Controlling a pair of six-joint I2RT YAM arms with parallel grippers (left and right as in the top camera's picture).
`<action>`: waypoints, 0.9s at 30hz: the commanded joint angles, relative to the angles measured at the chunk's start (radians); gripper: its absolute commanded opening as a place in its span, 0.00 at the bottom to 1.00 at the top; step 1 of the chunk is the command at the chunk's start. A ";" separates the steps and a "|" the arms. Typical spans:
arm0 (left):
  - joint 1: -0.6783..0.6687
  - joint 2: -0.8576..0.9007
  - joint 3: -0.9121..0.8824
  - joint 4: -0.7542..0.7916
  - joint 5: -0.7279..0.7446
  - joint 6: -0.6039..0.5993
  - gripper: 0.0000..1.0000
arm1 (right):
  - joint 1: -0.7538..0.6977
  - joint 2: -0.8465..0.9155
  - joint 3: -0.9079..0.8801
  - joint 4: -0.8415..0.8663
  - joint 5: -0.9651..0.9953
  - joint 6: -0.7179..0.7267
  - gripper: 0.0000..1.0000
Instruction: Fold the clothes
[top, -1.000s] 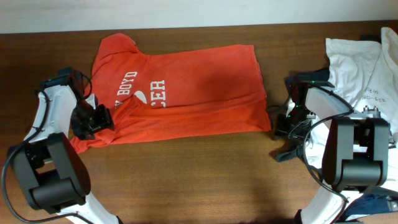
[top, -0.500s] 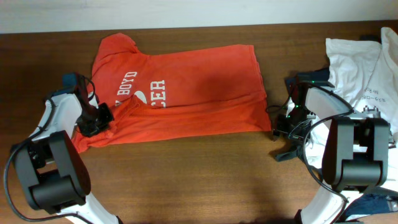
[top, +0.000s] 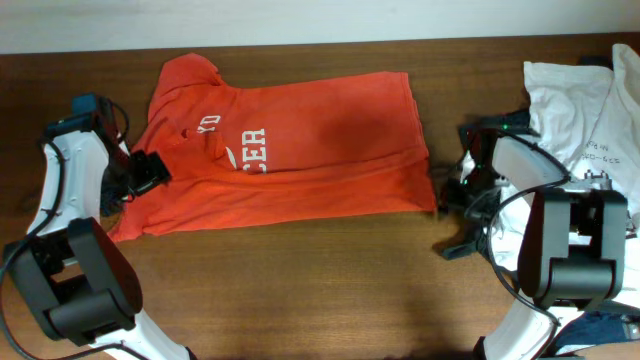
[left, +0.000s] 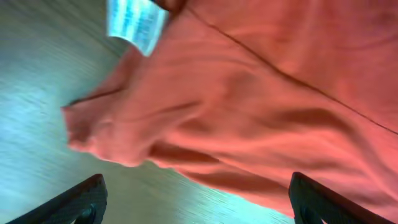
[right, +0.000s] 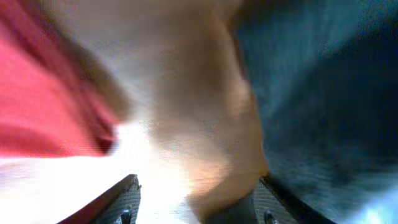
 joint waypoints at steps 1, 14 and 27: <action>0.003 -0.017 -0.084 0.064 -0.080 -0.006 0.93 | 0.006 -0.028 0.144 0.000 -0.190 -0.098 0.69; 0.004 -0.016 -0.360 0.307 -0.094 -0.006 0.74 | 0.105 0.117 0.104 0.080 -0.019 -0.029 0.42; 0.143 -0.017 -0.360 0.151 -0.125 -0.036 0.79 | 0.103 0.079 -0.021 -0.134 0.186 0.123 0.23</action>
